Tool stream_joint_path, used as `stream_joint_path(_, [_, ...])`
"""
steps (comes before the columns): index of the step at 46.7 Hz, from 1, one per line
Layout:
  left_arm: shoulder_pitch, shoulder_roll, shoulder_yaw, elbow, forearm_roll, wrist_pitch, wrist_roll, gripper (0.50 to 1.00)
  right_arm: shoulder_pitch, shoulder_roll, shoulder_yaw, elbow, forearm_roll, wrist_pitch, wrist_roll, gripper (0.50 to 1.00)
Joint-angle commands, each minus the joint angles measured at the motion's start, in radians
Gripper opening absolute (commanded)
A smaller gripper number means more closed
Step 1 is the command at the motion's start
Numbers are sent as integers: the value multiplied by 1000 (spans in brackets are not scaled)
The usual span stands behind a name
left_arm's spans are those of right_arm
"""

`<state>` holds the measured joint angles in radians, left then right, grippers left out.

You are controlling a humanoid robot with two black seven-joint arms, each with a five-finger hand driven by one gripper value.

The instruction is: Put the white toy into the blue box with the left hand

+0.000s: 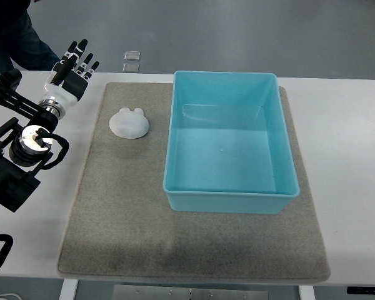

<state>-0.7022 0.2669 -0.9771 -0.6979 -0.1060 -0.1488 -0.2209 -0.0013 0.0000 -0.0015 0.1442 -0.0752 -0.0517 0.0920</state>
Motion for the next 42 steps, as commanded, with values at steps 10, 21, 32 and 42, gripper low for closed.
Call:
stream_joint_path(10, [0, -1, 0, 0, 0, 0, 0, 996, 0, 0, 0, 0, 0, 0, 0, 936])
stream_joint_path(21, [3, -5, 0, 1, 3, 0, 0, 996, 0, 0, 0, 0, 0, 0, 0, 936])
stream_joint_path(32, [4, -5, 0, 1, 11, -1, 0, 996, 0, 0, 0, 0, 0, 0, 0, 936])
stream_joint_path(42, [-5, -5, 0, 34, 11, -8, -2, 996, 0, 0, 0, 0, 0, 1, 0, 936])
